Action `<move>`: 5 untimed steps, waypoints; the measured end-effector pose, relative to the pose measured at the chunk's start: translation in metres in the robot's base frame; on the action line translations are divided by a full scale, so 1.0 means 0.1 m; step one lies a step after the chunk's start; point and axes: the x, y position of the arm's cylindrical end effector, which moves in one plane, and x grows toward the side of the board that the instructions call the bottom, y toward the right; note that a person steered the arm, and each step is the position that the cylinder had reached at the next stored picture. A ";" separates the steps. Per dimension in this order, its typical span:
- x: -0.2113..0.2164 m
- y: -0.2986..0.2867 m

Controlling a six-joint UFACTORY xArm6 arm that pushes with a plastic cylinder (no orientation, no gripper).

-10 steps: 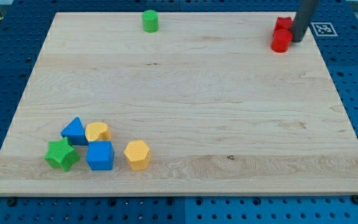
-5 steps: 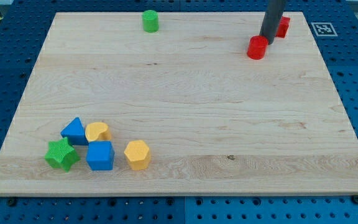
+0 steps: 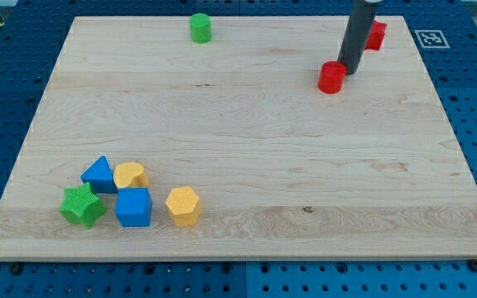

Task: Move the red circle to the center of the board

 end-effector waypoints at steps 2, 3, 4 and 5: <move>0.09 -0.03; 0.19 -0.06; 0.29 -0.14; 0.36 -0.32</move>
